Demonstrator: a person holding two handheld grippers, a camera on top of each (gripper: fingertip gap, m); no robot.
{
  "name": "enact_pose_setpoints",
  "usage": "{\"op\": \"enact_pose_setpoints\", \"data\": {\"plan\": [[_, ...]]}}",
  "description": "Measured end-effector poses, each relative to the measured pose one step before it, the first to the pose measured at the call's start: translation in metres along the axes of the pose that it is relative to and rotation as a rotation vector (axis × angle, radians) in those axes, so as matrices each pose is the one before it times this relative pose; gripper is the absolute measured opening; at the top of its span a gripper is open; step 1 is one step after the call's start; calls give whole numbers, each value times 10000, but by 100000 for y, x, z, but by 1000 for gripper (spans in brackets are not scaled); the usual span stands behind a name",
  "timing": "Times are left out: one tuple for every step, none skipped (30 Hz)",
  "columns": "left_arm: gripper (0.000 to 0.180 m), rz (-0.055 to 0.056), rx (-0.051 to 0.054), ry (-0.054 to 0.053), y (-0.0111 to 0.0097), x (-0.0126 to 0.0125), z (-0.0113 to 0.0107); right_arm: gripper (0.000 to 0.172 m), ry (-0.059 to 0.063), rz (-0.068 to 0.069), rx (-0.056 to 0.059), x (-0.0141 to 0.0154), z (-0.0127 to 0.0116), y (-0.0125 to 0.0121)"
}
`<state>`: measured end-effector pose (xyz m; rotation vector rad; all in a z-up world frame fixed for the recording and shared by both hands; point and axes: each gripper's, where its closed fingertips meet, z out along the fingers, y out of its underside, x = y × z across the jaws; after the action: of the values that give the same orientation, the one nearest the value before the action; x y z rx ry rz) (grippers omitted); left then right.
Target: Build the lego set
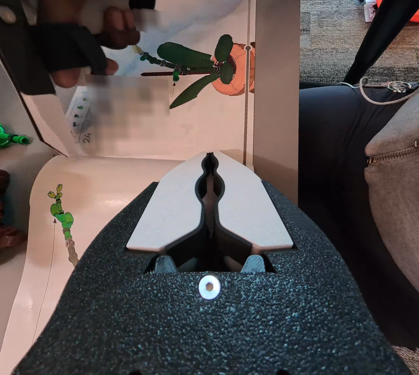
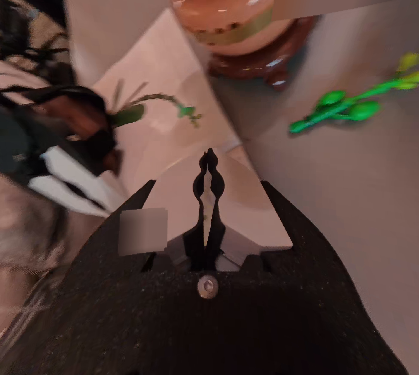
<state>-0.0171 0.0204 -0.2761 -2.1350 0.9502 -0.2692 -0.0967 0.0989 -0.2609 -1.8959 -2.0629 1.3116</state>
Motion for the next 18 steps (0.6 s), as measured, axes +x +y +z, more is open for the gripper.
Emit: {"op": "enact_pose_setpoints", "data": {"plan": [[0, -10, 2, -18, -8, -9, 6, 0, -843, 64, -188, -1788, 42, 430], [0, -6, 2, -16, 9, -8, 3, 0, -628, 73, -437, -1653, 312, 969], [0, 2, 5, -24, 3, 3, 2, 0, -386, 94, -485, -1353, 588, 1200], [0, 20, 7, -38, 3, -6, -3, 0, -264, 190, -548, -1084, 780, 1365], [0, 45, 7, -56, 1, 3, 4, 0, -85, 200, -486, -602, 775, 1209], [0, 29, 2, -62, 3, -1, 6, 0, -98, 265, 56, -345, 422, 296], [0, 65, 7, -73, -1, -19, 2, 0, -53, 359, 141, 26, -6, -42], [0, 76, 0, -68, 2, 8, 10, 0, -41, 201, 54, 176, -122, -70], [0, 52, -6, -47, -1, 9, -4, 0, 17, 162, 103, 307, -190, -215], [0, 23, 4, -22, 2, 6, -1, 0, -2, 130, 75, 311, -98, -243], [0, 4, 0, 1, 0, -2, 0, 0, -40, 80, 22, 231, -125, -180], [0, -23, -3, 25, -6, 4, -11, 0, -11, 81, 67, 298, -140, -284], [0, -29, 0, 31, 14, -4, -15, 0, 75, 103, 178, 454, -216, -413], [0, -9, 3, 20, 5, -3, 1, 0, 146, 49, 199, 495, -242, -498], [0, 3, -1, 7, -10, -1, -2, 0, 164, -9, 180, 511, -212, -543], [0, 14, -4, -2, 2, 3, 12, 0, 44, 2, 84, 342, -131, -431], [0, 14, 0, -4, 0, 7, 9, 0, 130, -14, 156, 492, -96, -521], [0, 2, -2, -5, -3, -1, 3, 0, 50, 12, 117, 398, -108, -499]]}}
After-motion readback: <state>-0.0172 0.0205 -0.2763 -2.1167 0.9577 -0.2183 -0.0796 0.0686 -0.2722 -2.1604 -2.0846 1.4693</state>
